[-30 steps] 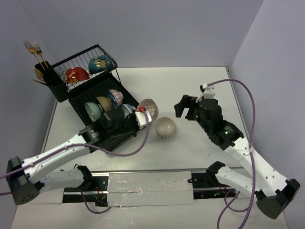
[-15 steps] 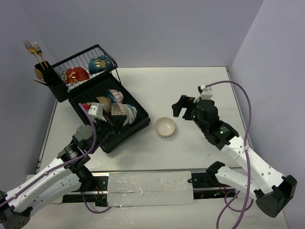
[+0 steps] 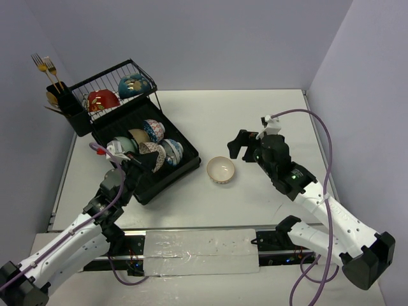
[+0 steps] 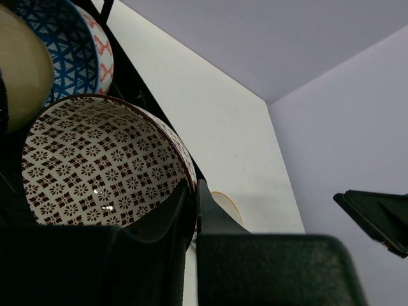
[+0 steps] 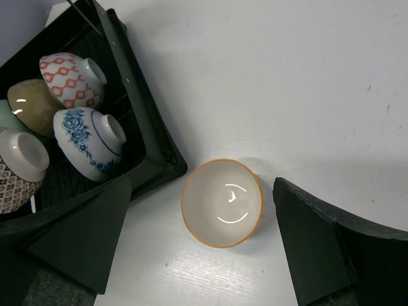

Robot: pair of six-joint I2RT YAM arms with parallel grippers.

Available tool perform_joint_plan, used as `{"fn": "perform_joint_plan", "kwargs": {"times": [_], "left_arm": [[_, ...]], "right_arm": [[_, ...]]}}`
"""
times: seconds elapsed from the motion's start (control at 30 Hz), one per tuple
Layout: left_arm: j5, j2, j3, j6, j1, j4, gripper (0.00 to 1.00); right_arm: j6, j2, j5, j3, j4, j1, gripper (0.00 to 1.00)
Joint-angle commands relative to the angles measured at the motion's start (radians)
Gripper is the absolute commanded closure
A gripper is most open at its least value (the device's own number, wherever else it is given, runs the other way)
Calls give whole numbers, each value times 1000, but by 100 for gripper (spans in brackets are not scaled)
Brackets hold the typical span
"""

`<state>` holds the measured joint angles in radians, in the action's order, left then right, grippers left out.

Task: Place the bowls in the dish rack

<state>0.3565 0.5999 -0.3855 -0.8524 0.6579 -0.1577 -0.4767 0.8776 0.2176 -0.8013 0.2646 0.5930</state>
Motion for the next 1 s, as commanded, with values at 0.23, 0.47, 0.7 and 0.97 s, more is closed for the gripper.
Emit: {"fn": "perform_joint_plan", "kwargs": {"times": [0.23, 0.47, 0.7, 0.97], "left_arm": [[-66, 6, 114, -57, -67, -371, 100], [-113, 41, 186, -77, -81, -532, 100], [-122, 74, 252, -79, -83, -674, 100], [-114, 123, 307, -73, -84, -807, 100]], "right_arm": [[24, -5, -17, 30, -47, -4, 0], [30, -3, -24, 33, -51, -2, 0], [29, 6, -37, 37, -57, -4, 0], [35, 8, -40, 36, -59, -4, 0]]}}
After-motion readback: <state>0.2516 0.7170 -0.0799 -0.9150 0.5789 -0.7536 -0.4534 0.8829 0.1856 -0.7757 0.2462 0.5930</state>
